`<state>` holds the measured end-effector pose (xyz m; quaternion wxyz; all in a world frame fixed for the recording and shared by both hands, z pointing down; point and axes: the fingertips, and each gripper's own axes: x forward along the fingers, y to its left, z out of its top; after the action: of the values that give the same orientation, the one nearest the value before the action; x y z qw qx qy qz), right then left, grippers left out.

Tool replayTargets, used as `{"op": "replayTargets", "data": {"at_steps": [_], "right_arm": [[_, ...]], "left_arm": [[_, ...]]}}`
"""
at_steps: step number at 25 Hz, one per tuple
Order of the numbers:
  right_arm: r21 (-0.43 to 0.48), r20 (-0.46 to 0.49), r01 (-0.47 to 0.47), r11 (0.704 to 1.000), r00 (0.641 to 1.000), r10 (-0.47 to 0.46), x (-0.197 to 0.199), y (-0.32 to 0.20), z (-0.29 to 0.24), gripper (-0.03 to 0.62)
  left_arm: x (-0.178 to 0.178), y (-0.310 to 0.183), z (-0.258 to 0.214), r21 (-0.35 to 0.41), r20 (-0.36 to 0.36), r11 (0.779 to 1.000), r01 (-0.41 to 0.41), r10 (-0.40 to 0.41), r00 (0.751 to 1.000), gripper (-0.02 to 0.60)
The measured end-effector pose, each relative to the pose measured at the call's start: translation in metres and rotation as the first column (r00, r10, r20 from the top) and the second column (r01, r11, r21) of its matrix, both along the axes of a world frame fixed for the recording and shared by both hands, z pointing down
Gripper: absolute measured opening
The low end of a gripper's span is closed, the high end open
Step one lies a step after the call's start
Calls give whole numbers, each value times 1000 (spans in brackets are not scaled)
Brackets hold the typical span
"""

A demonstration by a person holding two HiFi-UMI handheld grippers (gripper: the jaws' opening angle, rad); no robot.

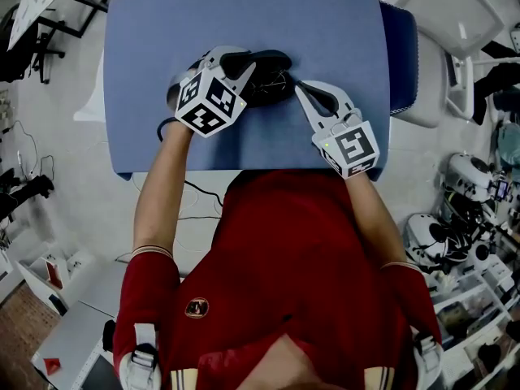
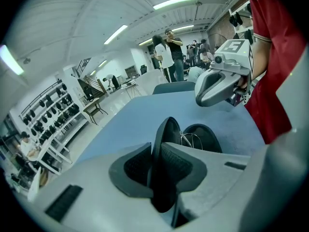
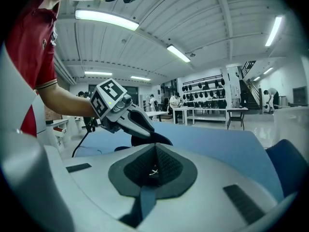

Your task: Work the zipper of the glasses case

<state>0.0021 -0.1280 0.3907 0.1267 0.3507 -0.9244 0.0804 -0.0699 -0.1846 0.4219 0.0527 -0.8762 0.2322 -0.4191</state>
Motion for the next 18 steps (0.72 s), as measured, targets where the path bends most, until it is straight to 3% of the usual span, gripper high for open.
{"op": "replayTargets", "data": {"at_steps": [6,18], "right_arm": [[-47,-73,21,999,997,-25,-4,8,28,-8],[-99,-162,28,995,986,-44,-12,17,58,-8]], "left_arm": [[0,16,-10,70,-25,997,26,-24,999,58],[3,51,-14,126,-65,991,38,-30,997,61]]}}
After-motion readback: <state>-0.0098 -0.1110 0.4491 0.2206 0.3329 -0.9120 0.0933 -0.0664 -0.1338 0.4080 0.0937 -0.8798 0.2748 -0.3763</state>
